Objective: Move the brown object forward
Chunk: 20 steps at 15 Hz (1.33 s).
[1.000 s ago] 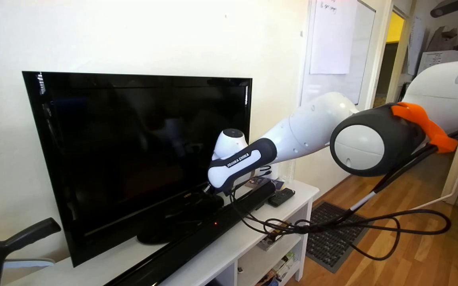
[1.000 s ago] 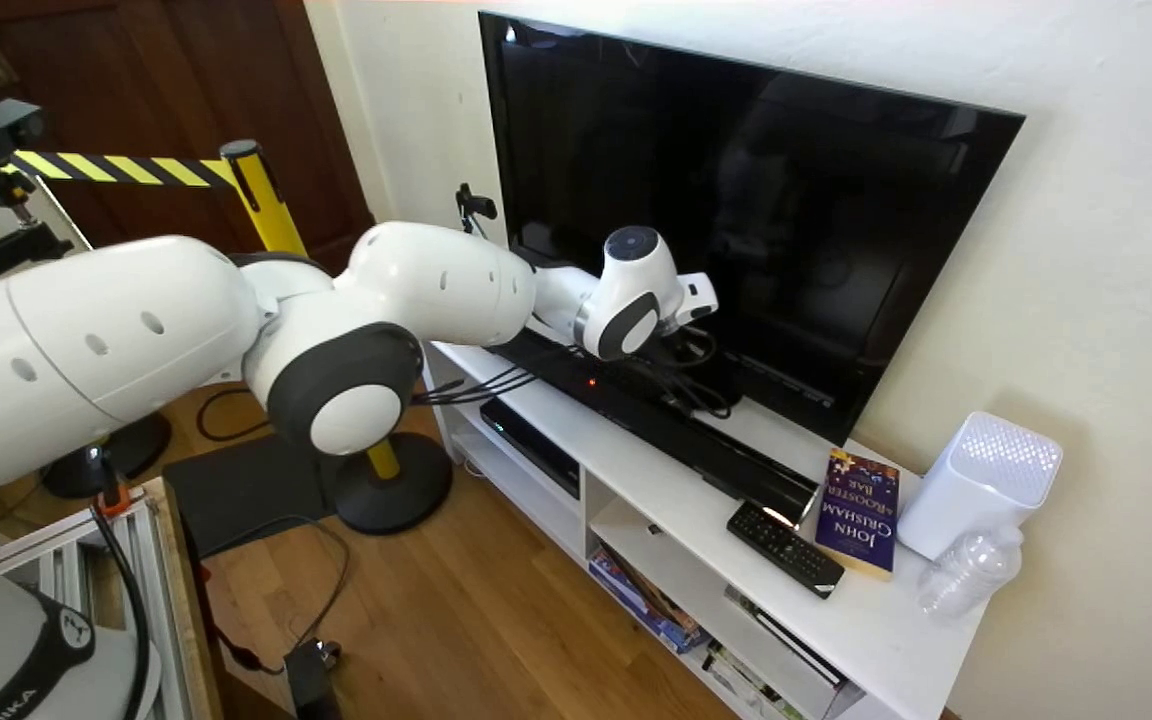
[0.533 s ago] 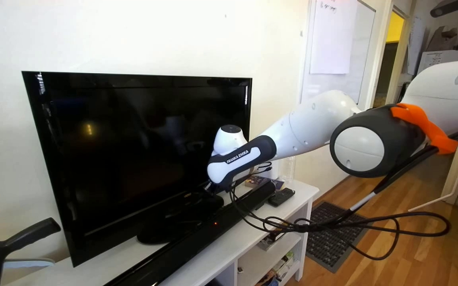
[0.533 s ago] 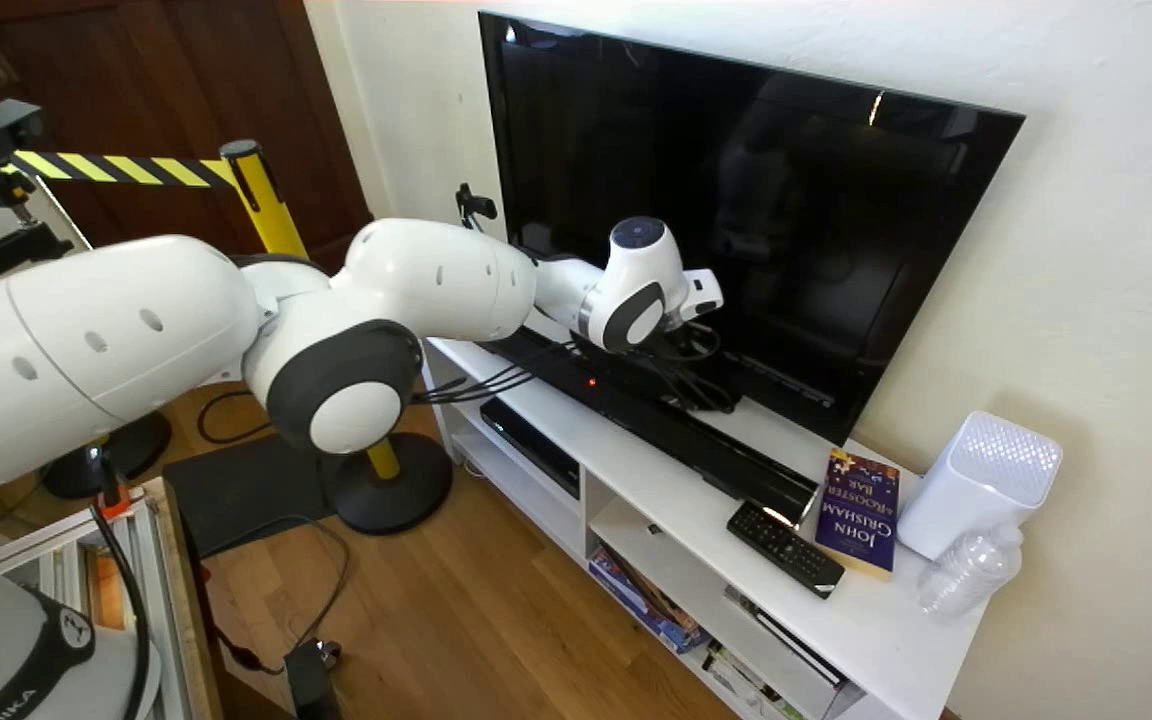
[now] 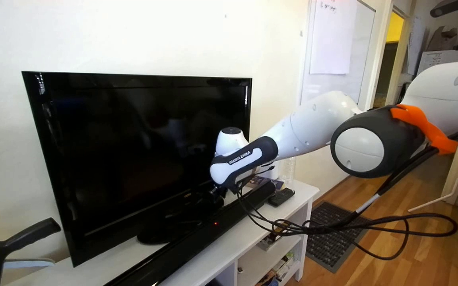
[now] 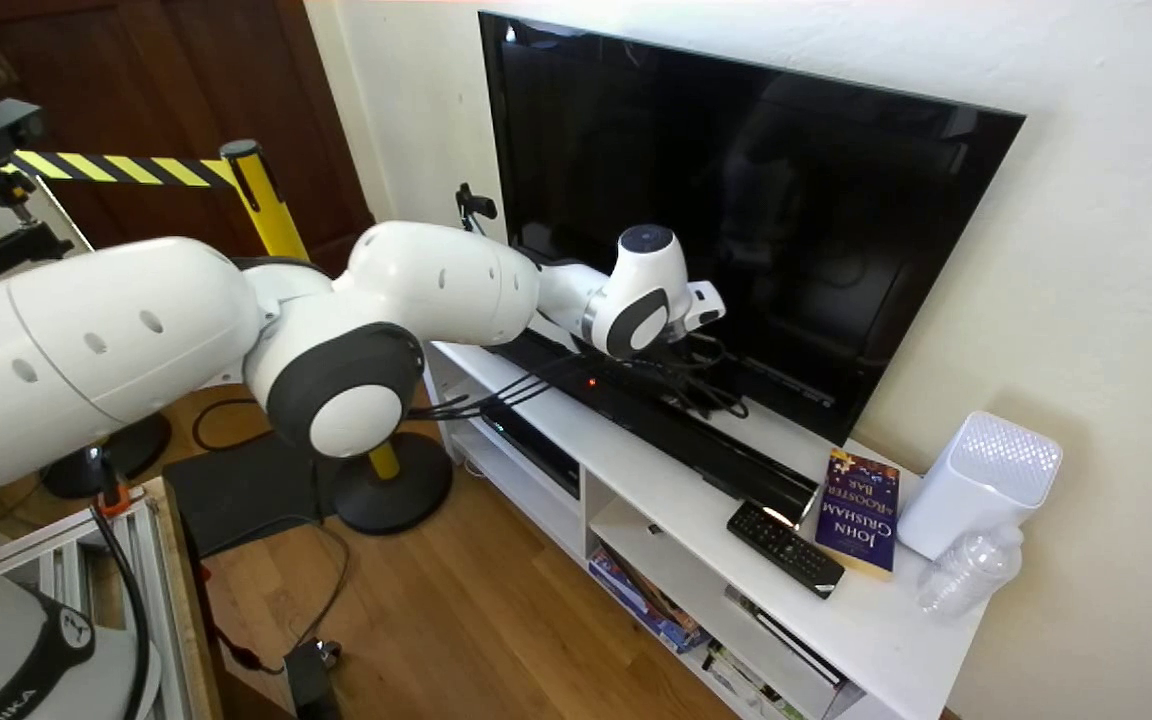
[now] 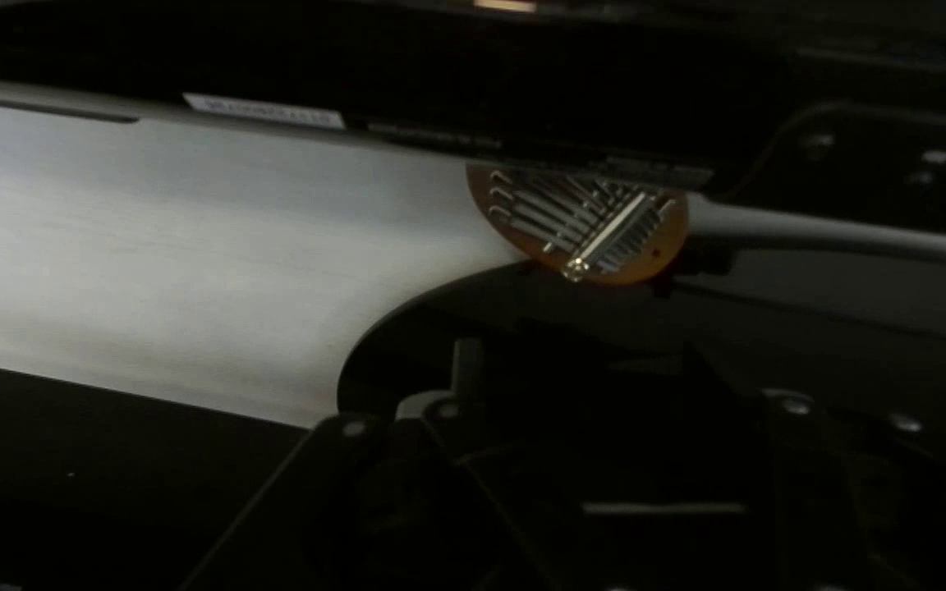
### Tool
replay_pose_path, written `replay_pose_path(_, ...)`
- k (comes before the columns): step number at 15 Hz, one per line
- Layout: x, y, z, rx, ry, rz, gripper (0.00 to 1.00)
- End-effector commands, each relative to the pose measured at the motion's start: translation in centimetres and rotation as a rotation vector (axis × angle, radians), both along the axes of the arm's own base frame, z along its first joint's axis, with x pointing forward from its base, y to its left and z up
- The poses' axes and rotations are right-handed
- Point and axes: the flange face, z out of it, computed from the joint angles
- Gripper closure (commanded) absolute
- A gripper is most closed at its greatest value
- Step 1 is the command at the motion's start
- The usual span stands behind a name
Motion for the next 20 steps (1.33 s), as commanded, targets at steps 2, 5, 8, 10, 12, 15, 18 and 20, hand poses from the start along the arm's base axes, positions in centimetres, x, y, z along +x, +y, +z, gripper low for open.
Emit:
replay_pose_path(2, -0.5, -0.6, -1.1, 0.015, 0.032, 0.037, 0.01)
replay_pose_path(5, -0.8, -1.2, -1.9, 0.023, 0.05, 0.041, 0.0)
replay_pose_path(8, -1.2, -1.9, -2.7, 0.037, 0.069, 0.043, 0.0)
replay_pose_path(10, -1.4, -2.3, -3.0, 0.044, 0.077, 0.038, 0.0)
replay_pose_path(12, -1.6, -2.6, -3.4, 0.059, 0.087, 0.03, 0.0)
replay_pose_path(15, -1.7, -2.6, -3.6, 0.097, 0.1, 0.021, 0.0)
replay_pose_path(18, -1.8, -2.5, -3.8, 0.123, 0.101, 0.018, 0.0)
replay_pose_path(20, -2.0, -2.6, -4.1, 0.136, 0.096, 0.011, 0.0)
